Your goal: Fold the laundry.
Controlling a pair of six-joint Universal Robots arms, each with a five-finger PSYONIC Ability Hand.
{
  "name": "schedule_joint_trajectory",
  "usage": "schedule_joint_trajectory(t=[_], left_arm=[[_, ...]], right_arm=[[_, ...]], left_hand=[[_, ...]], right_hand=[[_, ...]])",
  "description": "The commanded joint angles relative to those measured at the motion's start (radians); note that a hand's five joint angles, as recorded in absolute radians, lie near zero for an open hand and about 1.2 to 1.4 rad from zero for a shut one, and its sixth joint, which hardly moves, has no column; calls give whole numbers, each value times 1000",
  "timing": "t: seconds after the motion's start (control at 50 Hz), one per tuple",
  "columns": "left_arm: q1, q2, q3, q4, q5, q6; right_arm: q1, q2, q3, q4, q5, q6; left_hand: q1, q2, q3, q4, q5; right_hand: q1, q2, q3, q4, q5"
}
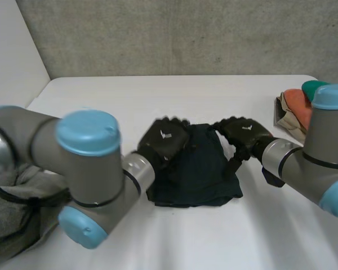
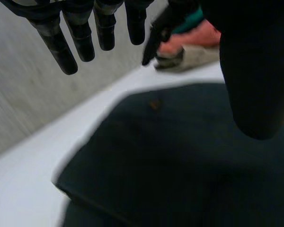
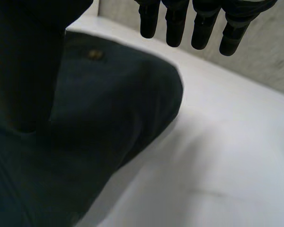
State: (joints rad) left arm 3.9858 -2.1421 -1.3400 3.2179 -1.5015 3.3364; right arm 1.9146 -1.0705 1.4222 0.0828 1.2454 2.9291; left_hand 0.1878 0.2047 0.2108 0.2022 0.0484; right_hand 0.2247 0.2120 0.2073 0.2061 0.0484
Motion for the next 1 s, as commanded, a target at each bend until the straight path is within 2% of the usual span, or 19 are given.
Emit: schedule_joint_trajectory(t=[0.02,0.1,0.2,0.36,0.46,0.52,0.6,0.62,0.68,0.7,0.74,0.76,0.8,0.84,0.88,1.0], left_arm=[[-5,-116,25,-32,-141,-14],[21,-150,25,-52,-189,-12],[58,-142,16,-93,-194,-15],[81,25,-19,-84,-103,-12],[105,166,-16,-78,-20,-12],[121,218,-11,-78,17,-11],[151,283,2,-93,125,-5],[164,300,4,-116,191,3],[184,320,5,-167,305,24],[194,330,4,-209,387,47],[200,340,-1,-251,469,75],[203,346,-4,-289,536,107],[204,352,-10,-325,601,139],[200,360,-25,-366,650,188],[197,364,-33,-380,661,218],[155,363,-39,-360,621,249]], right_arm=[[-3,118,-39,9,-44,-111],[4,162,-54,6,-31,-165],[4,156,-62,9,15,-191],[20,5,-19,-21,92,-238],[78,-135,84,-118,183,-280],[116,-195,156,-175,207,-291],[184,-278,308,-294,220,-303],[211,-301,366,-345,217,-306],[248,-315,449,-412,217,-304],[271,-315,490,-452,221,-309],[290,-304,527,-488,224,-309],[297,-295,540,-506,227,-306],[311,-257,569,-560,232,-309],[317,-209,578,-607,238,-309],[316,-178,578,-638,236,-311],[314,-54,540,-768,230,-350]], left_hand=[[-13,-30,-36,-28,-48],[-13,-30,-36,-28,-48],[-13,-30,-36,-28,-48],[-13,-30,-36,-28,-48],[-13,-30,-36,-28,-48],[-13,-30,-36,-28,-48],[-13,-30,-36,-28,-48],[-13,-30,-36,-28,-48],[-13,-30,-36,-28,-48],[-13,-30,-36,-28,-48],[-13,-30,-36,-28,-48],[-13,-30,-36,-28,-48],[-13,-30,-36,-28,-48],[-13,-30,-36,-28,-48],[-13,-30,-36,-28,-48],[-13,-30,-36,-28,-48]], right_hand=[[-50,-38,-33,-32,-48],[-50,-38,-33,-32,-48],[-50,-38,-33,-32,-48],[-50,-38,-33,-32,-48],[-50,-38,-33,-32,-48],[-50,-38,-33,-32,-48],[-50,-38,-33,-32,-48],[-50,-38,-33,-32,-48],[-50,-38,-33,-32,-48],[-50,-38,-33,-32,-48],[-50,-38,-33,-32,-48],[-50,-38,-33,-32,-48],[-50,-38,-33,-32,-48],[-50,-38,-33,-32,-48],[-50,-38,-33,-32,-48],[-50,-38,-33,-32,-48]])
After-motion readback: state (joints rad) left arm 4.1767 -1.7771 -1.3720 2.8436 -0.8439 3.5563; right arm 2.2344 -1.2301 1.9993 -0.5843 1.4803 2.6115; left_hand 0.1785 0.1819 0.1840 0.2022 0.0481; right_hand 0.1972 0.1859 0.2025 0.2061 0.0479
